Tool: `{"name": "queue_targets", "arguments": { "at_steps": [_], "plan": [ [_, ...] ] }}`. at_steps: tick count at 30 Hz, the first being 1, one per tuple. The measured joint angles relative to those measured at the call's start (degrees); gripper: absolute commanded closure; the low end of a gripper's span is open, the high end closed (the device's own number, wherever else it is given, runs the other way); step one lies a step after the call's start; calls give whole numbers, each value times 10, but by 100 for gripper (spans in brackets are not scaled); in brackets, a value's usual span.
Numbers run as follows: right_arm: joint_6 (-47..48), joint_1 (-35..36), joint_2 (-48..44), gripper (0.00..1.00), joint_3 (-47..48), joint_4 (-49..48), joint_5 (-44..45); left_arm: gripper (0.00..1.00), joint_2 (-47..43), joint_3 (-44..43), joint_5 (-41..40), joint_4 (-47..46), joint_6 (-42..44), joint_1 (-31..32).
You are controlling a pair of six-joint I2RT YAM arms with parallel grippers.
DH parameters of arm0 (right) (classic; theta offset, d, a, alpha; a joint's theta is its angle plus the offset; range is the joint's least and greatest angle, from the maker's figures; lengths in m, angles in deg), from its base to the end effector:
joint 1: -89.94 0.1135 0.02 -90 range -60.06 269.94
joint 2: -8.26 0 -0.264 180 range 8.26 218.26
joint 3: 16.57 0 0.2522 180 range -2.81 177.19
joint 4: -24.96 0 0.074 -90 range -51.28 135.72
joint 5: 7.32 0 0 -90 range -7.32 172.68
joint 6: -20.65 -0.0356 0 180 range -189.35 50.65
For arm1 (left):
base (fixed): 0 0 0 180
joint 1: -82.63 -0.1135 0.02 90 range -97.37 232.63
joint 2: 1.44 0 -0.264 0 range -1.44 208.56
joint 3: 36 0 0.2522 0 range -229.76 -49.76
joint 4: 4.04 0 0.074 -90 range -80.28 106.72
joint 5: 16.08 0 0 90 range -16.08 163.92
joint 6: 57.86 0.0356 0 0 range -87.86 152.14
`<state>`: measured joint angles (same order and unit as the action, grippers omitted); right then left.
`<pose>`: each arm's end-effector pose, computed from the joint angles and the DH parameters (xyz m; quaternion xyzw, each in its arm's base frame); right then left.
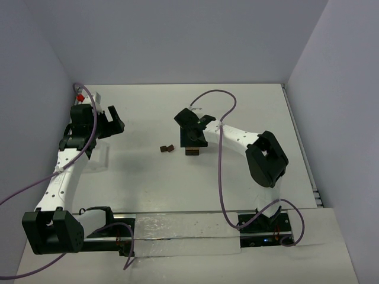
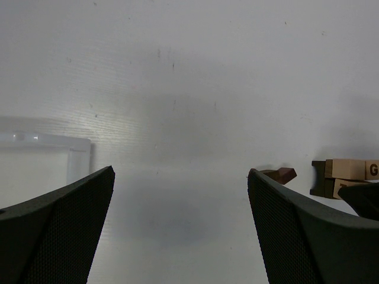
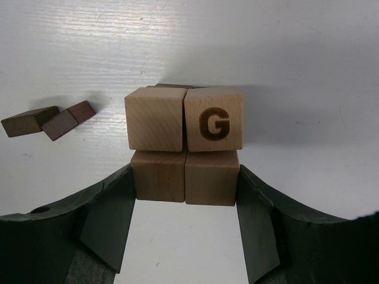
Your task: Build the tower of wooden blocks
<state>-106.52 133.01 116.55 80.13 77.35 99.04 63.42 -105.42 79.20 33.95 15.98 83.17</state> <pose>0.2971 0.2640 0.2163 -0.0176 0.9648 0.0376 0.2597 0.2505 -0.0056 0.3122 -0.0979 0.8745 -0.1089 0.4624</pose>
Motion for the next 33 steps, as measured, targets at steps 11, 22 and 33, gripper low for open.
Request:
{"name": "queue_targets", "arguments": {
  "at_steps": [11, 22, 33],
  "plan": [
    [0, -4, 4, 32, 5, 1, -8, 1, 1, -1, 2, 0, 0, 0],
    [0, -4, 11, 22, 8, 0, -10, 1, 4, -1, 6, 0, -2, 0],
    [3, -5, 12, 0, 8, 0, -14, 1, 6, -1, 11, 0, -1, 0]
  ]
}}
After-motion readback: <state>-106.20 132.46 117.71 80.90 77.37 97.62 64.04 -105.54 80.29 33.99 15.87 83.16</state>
